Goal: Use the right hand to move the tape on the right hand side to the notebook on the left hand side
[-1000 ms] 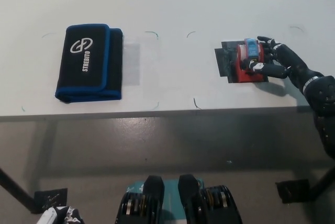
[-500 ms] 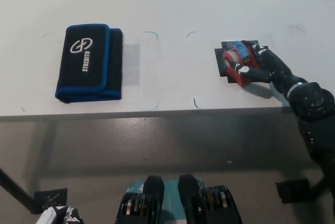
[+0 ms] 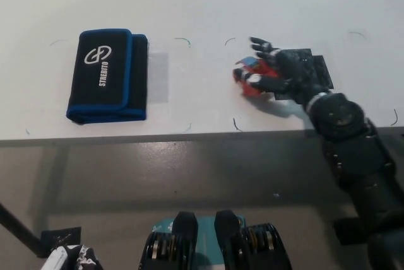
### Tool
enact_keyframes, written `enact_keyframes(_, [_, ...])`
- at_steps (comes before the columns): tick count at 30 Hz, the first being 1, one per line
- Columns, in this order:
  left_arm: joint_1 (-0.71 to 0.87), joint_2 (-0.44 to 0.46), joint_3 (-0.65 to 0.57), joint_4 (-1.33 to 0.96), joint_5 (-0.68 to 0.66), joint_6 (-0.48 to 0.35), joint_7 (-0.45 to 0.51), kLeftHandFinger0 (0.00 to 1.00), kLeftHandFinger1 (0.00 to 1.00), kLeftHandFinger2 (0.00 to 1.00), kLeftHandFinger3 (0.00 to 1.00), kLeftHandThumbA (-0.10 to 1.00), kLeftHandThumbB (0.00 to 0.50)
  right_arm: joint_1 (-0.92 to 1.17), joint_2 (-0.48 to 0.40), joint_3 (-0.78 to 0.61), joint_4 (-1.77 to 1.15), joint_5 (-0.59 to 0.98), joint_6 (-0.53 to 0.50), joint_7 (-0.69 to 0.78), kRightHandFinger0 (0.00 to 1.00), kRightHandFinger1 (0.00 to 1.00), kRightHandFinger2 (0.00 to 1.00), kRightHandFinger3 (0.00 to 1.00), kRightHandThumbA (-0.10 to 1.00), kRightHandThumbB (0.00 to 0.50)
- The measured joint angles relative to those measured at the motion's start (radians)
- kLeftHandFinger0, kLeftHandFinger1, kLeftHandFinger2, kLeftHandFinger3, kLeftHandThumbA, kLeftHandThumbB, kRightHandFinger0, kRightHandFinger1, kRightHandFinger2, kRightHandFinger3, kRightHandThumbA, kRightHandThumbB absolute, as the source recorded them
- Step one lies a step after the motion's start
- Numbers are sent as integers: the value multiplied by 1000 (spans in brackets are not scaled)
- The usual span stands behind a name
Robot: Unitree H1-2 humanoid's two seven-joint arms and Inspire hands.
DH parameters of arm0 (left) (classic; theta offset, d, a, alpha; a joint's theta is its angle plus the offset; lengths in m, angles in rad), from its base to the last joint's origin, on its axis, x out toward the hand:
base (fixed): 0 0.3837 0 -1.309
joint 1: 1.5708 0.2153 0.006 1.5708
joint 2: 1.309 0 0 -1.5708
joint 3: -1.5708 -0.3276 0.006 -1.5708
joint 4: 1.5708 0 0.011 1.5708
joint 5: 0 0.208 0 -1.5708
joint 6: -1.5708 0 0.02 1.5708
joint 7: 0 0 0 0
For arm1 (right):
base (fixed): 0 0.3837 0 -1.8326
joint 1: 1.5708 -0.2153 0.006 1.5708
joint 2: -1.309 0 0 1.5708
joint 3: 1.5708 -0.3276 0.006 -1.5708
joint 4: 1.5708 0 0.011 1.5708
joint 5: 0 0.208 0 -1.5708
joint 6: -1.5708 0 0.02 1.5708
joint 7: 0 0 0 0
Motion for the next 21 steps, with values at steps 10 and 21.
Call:
enact_keyframes(10, [-7, 0, 0, -17, -1, 1, 0, 303, 232, 257, 412, 250, 11, -12, 74, 11, -3, 12, -38, -2, 1000, 1000, 1000, 1000, 811, 374])
enact_keyframes(21, [-15, 1, 2, -22, -3, 4, -10, 318, 244, 262, 410, 252, 10, -12, 70, 31, -3, 11, -46, -6, 1000, 1000, 1000, 1000, 836, 355])
